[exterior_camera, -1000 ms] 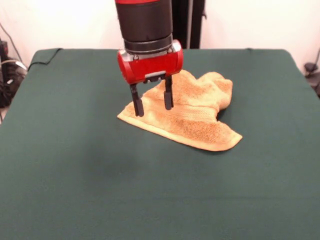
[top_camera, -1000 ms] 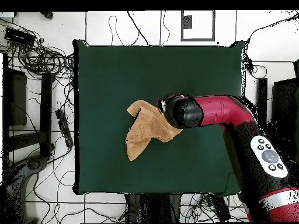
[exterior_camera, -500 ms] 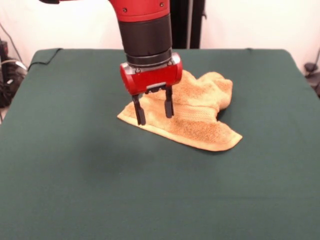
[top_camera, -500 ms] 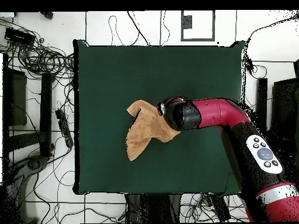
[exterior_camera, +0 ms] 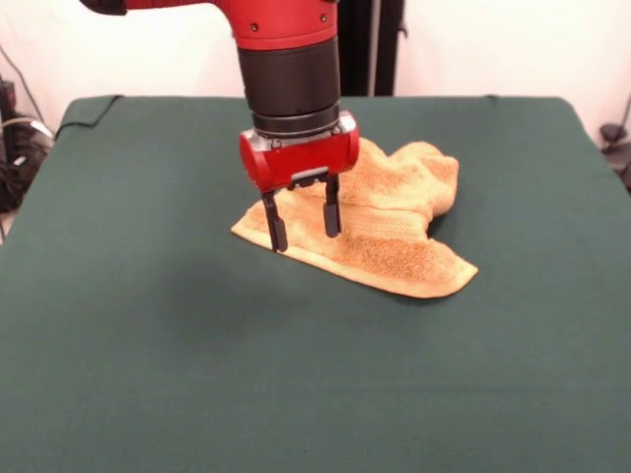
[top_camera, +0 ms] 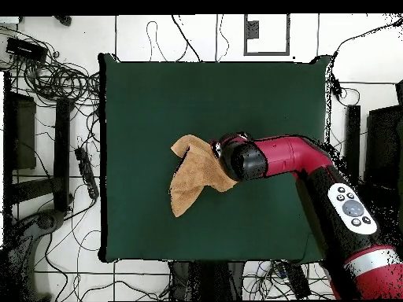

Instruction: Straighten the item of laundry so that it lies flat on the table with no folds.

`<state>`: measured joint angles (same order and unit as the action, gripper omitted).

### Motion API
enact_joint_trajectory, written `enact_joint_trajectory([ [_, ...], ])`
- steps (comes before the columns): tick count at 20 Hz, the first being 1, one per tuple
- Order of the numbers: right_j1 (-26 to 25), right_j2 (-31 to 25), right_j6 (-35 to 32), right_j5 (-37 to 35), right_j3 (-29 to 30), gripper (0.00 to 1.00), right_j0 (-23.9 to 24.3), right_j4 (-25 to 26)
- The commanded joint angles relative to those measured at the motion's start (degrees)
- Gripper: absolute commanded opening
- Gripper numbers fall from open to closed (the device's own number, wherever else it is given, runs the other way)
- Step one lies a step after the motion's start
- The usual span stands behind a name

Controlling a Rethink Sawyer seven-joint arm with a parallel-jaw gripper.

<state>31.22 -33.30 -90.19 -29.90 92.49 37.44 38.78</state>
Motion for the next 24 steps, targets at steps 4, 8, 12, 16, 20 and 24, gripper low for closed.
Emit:
enact_joint_trajectory([
  [4,1.3,0.2,1.4,0.2,6.8,1.00,-1.7,2.6],
  [8,2.1,0.4,1.6,-0.3,7.7,1.00,-1.0,2.5],
  [12,1.9,0.6,2.1,-0.3,7.4,1.00,-0.8,2.7],
  [16,1.3,0.9,2.4,-0.3,7.0,1.00,-0.7,3.0],
  [20,0.2,1.3,2.4,0.3,6.1,1.00,-0.7,3.7],
  [24,-1.5,1.5,2.6,1.1,4.6,1.00,-0.8,4.4],
])
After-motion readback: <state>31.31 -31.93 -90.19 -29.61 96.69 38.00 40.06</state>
